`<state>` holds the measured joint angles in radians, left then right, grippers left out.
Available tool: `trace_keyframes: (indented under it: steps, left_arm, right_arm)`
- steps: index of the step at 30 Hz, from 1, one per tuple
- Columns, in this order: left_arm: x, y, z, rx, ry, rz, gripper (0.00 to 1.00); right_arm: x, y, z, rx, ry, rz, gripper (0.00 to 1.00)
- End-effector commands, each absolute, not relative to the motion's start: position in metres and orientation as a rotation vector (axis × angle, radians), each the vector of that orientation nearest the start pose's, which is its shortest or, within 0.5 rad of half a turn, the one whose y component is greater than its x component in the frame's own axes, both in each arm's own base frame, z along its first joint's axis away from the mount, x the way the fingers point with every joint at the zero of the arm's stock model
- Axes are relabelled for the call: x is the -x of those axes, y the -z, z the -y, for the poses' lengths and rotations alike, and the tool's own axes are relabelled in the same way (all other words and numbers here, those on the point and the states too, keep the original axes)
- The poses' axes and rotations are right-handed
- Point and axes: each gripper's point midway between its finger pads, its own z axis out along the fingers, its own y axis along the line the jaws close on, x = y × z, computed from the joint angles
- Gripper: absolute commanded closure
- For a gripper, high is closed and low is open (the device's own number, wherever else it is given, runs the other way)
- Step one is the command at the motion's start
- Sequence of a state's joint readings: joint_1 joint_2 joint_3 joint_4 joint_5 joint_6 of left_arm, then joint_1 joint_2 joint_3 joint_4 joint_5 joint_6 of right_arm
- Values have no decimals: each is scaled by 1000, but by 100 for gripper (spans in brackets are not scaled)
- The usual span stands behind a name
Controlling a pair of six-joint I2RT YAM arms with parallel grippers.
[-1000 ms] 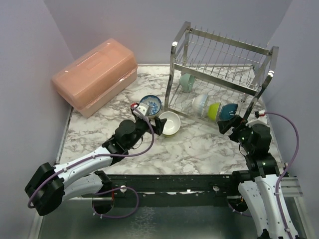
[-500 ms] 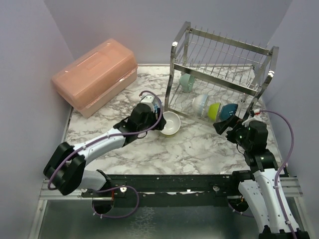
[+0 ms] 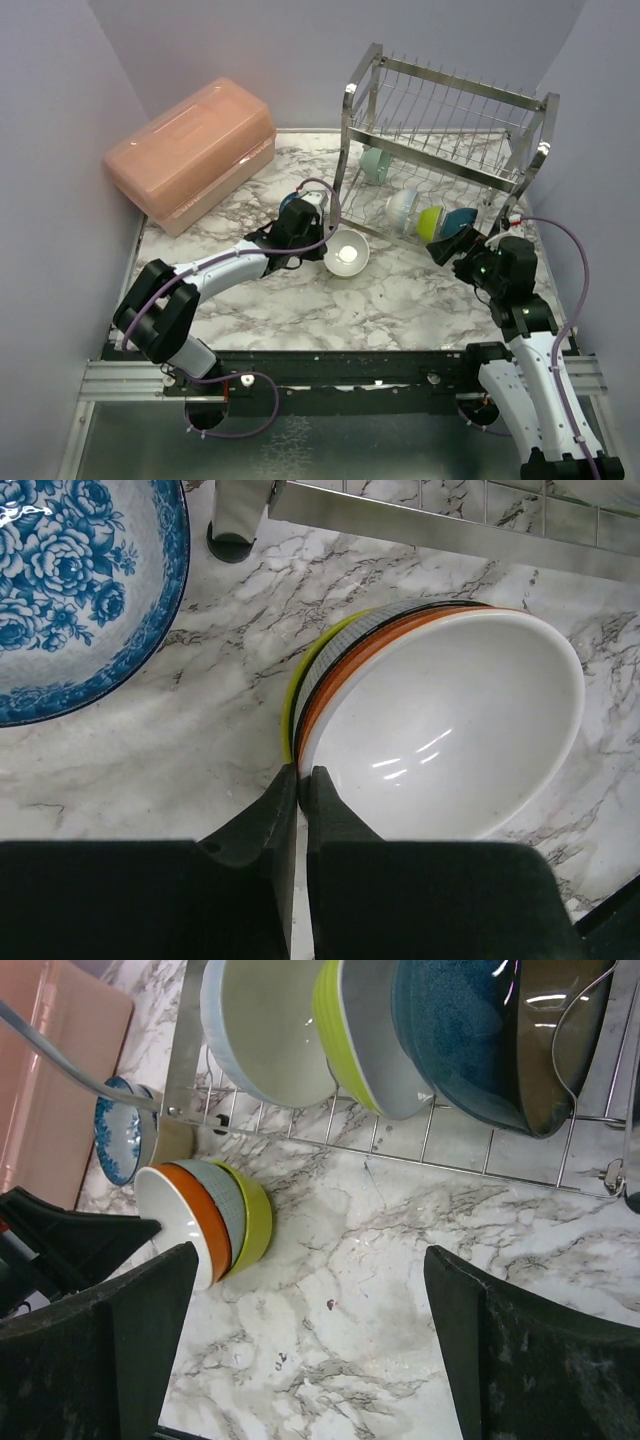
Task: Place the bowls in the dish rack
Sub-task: Pick up the bowl from the center of the board.
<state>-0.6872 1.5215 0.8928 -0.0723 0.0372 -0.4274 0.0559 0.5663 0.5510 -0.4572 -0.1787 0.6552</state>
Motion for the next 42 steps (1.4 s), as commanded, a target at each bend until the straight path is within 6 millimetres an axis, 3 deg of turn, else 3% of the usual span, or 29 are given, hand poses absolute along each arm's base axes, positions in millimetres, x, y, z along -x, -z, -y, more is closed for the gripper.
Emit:
trace_keyframes:
  steps: [1, 3, 14, 20, 25, 31, 37, 38, 42]
  left_arm:
    - [-292, -108, 269, -374, 598, -2307, 96]
    - [-287, -111, 265, -378, 601, -2296, 100]
    - [-265, -151, 256, -355, 708, -2187, 100]
    - [-252, -177, 278, -369, 879, -2108, 100]
    - [-243, -187, 301, -417, 883, -2058, 100]
    - [-233, -181, 330, -459, 894, -2076, 100]
    - [-230, -174, 353, -461, 919, -2066, 100]
    - [-233, -171, 357, -450, 905, -2058, 100]
    - [-236, -170, 366, -457, 918, -2060, 100]
  right_arm:
    - [-237, -182, -78, -502, -688, -2022, 0]
    - [-234, -183, -82, -497, -718, -2019, 0]
    - [-221, -192, -104, -405, -880, -1999, 0]
    - [-208, -203, -130, -239, -1056, -1962, 0]
    - [-198, -210, -138, -130, -1106, -1912, 0]
    - [-194, -193, -146, -74, -1163, -1933, 1]
    - [-197, -175, -151, -71, -1211, -1985, 11]
    - [-202, -164, -150, -76, -1197, -2027, 17]
    - [-206, -152, -152, -65, -1209, -2044, 19]
